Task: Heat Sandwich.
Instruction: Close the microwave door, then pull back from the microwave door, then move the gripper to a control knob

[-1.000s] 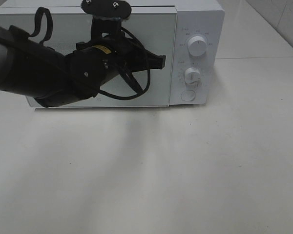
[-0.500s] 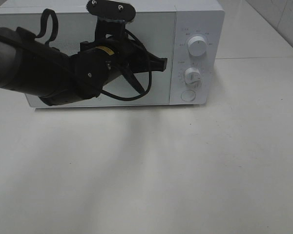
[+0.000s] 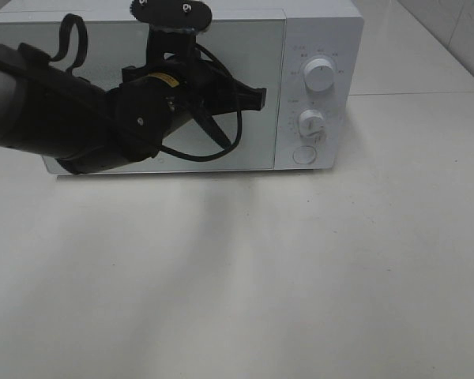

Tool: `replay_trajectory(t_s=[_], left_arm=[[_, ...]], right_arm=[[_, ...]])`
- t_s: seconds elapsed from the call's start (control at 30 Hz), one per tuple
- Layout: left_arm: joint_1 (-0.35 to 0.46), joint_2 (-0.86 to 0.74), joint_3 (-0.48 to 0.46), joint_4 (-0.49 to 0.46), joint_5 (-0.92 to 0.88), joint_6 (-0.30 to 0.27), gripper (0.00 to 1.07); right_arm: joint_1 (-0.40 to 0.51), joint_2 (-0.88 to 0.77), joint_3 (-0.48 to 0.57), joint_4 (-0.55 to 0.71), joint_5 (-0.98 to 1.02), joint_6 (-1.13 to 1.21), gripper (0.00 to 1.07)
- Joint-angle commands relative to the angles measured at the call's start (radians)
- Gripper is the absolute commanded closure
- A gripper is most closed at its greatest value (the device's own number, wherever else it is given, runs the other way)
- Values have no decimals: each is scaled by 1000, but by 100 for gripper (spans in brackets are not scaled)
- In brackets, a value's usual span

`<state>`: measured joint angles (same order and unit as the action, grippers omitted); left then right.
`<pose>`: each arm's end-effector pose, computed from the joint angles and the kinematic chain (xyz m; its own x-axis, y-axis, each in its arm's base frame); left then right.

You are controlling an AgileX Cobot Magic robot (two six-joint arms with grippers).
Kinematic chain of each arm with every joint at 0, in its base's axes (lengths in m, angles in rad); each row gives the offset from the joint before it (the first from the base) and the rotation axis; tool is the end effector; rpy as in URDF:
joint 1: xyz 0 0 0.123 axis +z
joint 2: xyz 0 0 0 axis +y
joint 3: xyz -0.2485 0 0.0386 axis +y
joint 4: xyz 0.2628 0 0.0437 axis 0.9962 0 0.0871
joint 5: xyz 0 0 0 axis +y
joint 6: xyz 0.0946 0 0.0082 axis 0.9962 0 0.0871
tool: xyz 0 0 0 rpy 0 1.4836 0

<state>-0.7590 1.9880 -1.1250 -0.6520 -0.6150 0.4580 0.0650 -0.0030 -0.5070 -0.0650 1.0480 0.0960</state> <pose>0.3319 -0.2690 0.1400 -0.2282 0.0882 -0.9696 0.3787 0.9255 -0.0049 0.0450 -0.0024 0.2860 -0.4340 0.0353 -0.9002 0.0133 0.9994 0.0327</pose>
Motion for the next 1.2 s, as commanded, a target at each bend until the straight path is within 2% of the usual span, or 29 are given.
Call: replay_trajectory(t_s=[0.03,0.17,0.43,0.47,0.5,0.53,0.6,0.63,0.67,0.7,0.73,0.83,0.93,0.97,1.0,1.13,1.2], left_arm=[[-12,-37,24,-21,-35,-2,107],[-29,-73,69,-29,-24,-2,107],[-52,-157,130,-29,121,-2,107],[-52,-167,136,-29,143,-2,102],[-52,-167,136,-29,143,-2,102],[-52,-187,147,-29,190,-2,83],[-52,-206,157,-29,246,-3,55],[-52,-206,157,-29,246,-3,55],[-52,-214,159,-29,278,-4,37],[-52,-223,159,-30,343,-2,9],[-52,-228,159,-30,370,-2,6],[-52,-234,159,-30,427,-2,8],[-51,-246,159,-7,604,-2,9],[-51,-246,159,-7,604,-2,9],[-39,-253,159,23,719,-2,9],[-12,-269,159,46,862,-4,10],[29,-282,159,45,986,-8,10]], right_arm=[[-7,-29,0,2,-11,5,32],[-7,-29,0,1,-11,6,32],[-7,-29,0,0,-11,6,32],[-7,-29,0,0,-11,6,32],[-7,-29,0,0,-11,6,32],[-7,-29,0,0,-11,6,32],[-7,-29,0,0,-11,6,32],[-7,-29,0,0,-11,6,32],[-7,-29,0,0,-11,6,32],[-7,-29,0,0,-11,6,32],[-7,-29,0,0,-11,6,32],[-7,-29,0,0,-11,6,32],[-7,-29,0,0,-11,6,32],[-7,-29,0,0,-11,6,32],[-7,-29,0,0,-11,6,32],[-7,-29,0,0,-11,6,32],[-7,-29,0,0,-11,6,32]])
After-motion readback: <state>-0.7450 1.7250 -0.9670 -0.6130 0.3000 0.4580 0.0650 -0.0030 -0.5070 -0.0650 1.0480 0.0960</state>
